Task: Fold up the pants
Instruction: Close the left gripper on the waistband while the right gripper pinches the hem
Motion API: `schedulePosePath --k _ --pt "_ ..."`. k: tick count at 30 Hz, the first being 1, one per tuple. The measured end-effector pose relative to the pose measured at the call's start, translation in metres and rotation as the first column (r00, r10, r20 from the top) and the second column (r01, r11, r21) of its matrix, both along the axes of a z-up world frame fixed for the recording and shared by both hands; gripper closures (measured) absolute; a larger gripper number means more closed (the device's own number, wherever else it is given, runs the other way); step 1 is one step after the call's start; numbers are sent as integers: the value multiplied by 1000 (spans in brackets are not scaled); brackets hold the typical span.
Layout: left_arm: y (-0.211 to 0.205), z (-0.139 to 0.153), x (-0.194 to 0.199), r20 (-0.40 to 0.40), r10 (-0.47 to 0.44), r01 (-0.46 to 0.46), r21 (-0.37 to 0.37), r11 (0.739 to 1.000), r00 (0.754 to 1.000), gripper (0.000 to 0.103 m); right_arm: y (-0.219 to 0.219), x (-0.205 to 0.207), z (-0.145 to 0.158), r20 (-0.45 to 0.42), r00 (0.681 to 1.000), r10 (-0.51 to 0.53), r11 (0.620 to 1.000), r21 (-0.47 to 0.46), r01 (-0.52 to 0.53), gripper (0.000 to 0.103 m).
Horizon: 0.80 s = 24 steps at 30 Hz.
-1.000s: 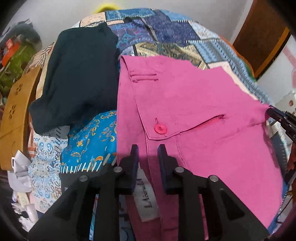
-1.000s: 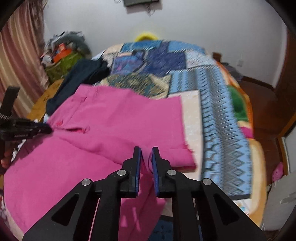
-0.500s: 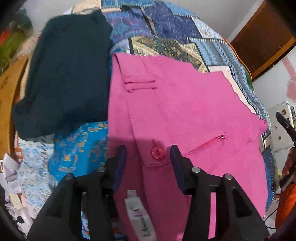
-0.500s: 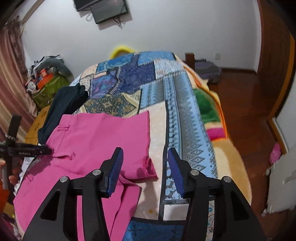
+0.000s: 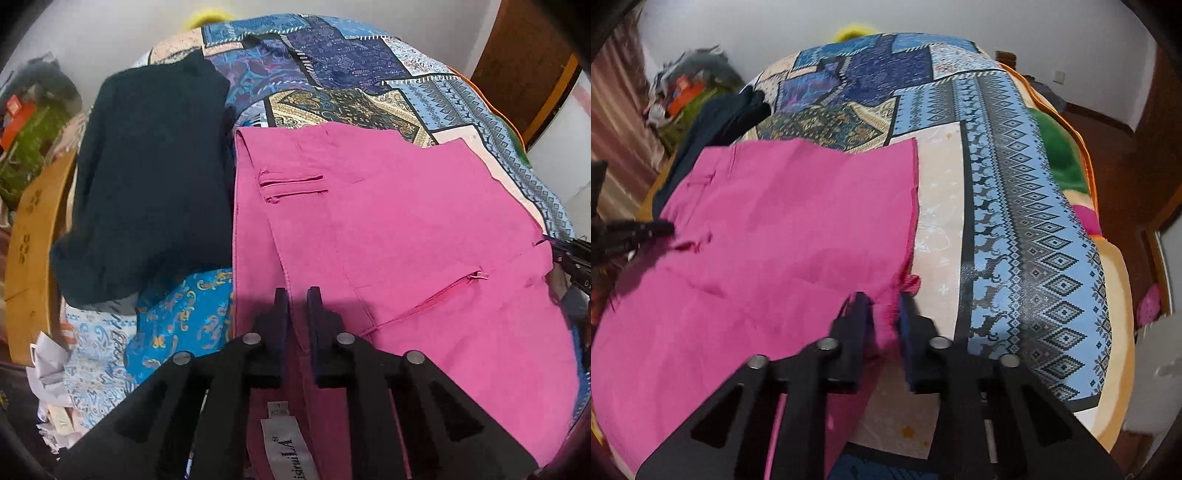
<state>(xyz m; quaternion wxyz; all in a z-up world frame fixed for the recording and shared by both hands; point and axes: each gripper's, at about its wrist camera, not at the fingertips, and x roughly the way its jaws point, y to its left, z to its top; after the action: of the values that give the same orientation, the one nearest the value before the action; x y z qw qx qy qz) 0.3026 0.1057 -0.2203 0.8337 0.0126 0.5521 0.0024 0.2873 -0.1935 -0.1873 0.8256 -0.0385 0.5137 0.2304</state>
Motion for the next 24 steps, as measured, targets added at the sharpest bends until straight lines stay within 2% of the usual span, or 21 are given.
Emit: schedulePosePath --k 2,4,7,9,12,13,15,17,19,21,23,24 --pt "1 0 -1 15 19 -20 44 999 1000 100 0 -3 0 17 1000 15 1000 -20 -15 93" --pt "8 -1 -2 23 58 -60 90 994 998 102 -1 -3 0 25 999 22 999 -28 -21 94" --pt "23 -6 -2 -3 87 -87 20 996 996 101 -1 -2 -1 29 999 26 999 -39 -25 95" --pt "23 -4 -5 -10 74 -74 6 997 997 101 1 -2 -2 29 999 28 998 -48 -27 95" --pt "21 4 -7 -44 40 -44 -87 995 998 99 4 -3 -2 34 999 31 998 -64 -29 95" --pt "21 7 -7 -45 40 -44 -93 995 998 98 4 -2 -2 34 999 29 998 -64 -27 94" --pt "19 11 -4 -43 37 -41 -86 995 998 88 4 -2 -2 30 999 21 998 -58 -20 94" --pt "20 7 4 -73 51 -57 -89 994 996 81 3 -2 -2 25 1000 13 999 -50 -12 94" --pt "26 0 12 -130 72 -89 -133 987 989 81 2 -2 -2 24 1000 11 999 -46 -10 94" --pt "32 1 17 -153 100 -127 -181 975 983 81 2 -2 -2 22 1000 9 999 -42 -8 94" --pt "36 10 17 -130 122 -147 -204 968 984 80 2 -2 -2 19 1000 8 999 -36 -8 94" --pt "37 15 16 -112 127 -148 -207 967 986 75 1 -1 -2 18 1000 8 999 -35 -7 94"
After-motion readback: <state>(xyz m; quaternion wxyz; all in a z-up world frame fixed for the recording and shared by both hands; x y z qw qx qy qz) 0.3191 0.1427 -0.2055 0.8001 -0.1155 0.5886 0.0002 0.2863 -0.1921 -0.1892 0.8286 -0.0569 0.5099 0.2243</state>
